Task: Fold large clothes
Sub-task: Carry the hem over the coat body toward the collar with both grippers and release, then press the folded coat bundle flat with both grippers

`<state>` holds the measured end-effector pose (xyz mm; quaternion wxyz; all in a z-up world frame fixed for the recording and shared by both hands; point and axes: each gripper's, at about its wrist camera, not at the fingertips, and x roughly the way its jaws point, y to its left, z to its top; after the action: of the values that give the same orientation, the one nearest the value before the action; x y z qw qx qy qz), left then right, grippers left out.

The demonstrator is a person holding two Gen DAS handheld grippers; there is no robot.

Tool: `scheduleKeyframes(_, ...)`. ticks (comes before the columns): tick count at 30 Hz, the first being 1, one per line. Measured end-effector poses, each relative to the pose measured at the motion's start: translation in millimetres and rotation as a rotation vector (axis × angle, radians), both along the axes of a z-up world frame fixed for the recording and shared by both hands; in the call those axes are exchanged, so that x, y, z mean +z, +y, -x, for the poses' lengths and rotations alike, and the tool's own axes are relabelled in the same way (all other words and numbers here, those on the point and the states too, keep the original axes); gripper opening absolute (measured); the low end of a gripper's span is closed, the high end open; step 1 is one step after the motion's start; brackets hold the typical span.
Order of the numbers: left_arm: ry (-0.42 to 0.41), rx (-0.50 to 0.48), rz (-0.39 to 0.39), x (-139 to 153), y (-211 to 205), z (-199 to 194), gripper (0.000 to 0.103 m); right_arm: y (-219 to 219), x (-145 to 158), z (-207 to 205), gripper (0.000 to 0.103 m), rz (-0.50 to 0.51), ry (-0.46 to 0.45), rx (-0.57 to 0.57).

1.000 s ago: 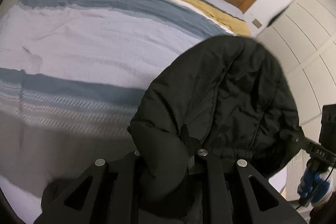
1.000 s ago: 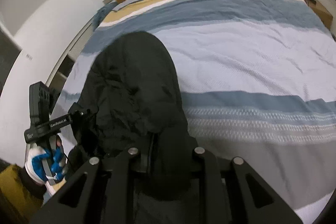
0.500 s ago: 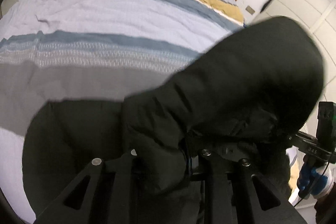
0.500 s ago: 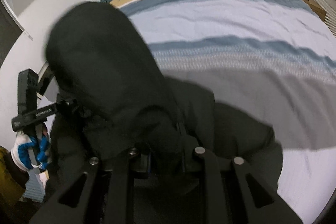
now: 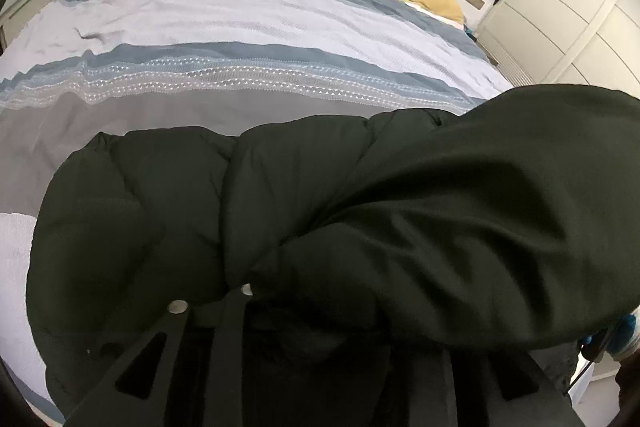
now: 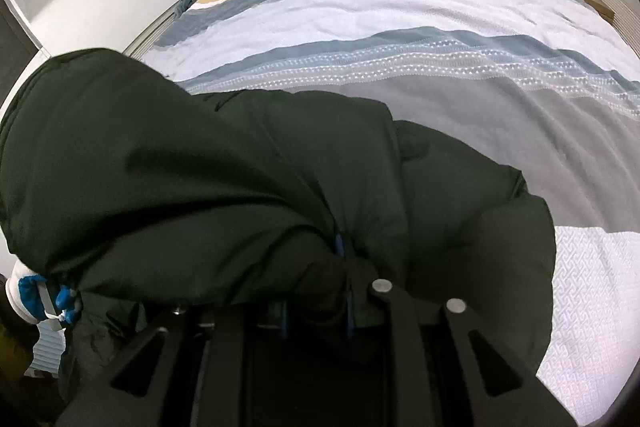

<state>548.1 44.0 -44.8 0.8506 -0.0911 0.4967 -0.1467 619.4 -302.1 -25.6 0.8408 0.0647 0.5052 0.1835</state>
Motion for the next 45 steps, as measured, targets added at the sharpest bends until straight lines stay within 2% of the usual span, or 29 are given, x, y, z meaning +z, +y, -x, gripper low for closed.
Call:
scheduleKeyframes(2,-0.013,-0.02,-0.029,3.9,-3.5,4.5,0.037,1.6,5.1,3.0,0.02,0.009,-0.012,0.008)
scheduleKeyframes(7,-0.037,-0.047,-0.081,9.2,-6.9,13.9,0.038,2.0,19.5,15.2,0.024,0.049,-0.034,0.04)
scheduleKeyframes(10,-0.036,-0.047,-0.066,12.8,-5.0,19.8,0.04,-2.4,31.8,25.4,0.029,0.063,-0.042,0.058)
scheduleKeyframes(12,-0.042,-0.054,-0.06,15.6,-1.6,30.5,0.046,-5.0,37.9,35.3,0.033,0.078,-0.041,0.072)
scheduleKeyframes(17,-0.037,-0.091,-0.078,25.1,4.6,56.3,0.058,-16.0,39.3,57.6,0.033,0.117,-0.006,0.077)
scheduleKeyframes(20,-0.012,-0.105,-0.074,32.7,16.4,78.4,0.06,-24.0,41.5,70.2,0.033,0.121,0.016,0.06)
scheduleKeyframes(24,-0.011,-0.081,-0.06,57.2,34.8,105.0,0.07,-33.1,62.6,85.6,0.033,0.101,0.001,0.03)
scheduleKeyframes(28,-0.06,-0.068,-0.034,89.0,33.2,98.1,0.078,-25.5,94.9,83.7,0.033,0.074,-0.052,0.039)
scheduleKeyframes(33,-0.132,-0.054,-0.021,118.8,10.4,50.9,0.083,13.4,124.0,52.2,0.035,0.057,-0.116,0.089)
scheduleKeyframes(36,-0.129,-0.061,-0.006,114.5,-9.9,18.3,0.085,40.6,123.7,37.5,0.045,0.054,-0.139,0.103)
scheduleKeyframes(39,-0.108,-0.085,-0.05,94.1,-32.6,3.6,0.085,60.9,111.1,25.1,0.045,0.054,-0.121,0.124)
scheduleKeyframes(43,-0.045,-0.115,-0.118,48.5,-50.0,15.1,0.085,78.8,80.3,24.5,0.045,0.094,-0.072,0.171)
scheduleKeyframes(45,-0.04,-0.122,-0.152,29.5,-51.8,25.5,0.085,79.7,63.7,30.6,0.045,0.122,-0.049,0.187)
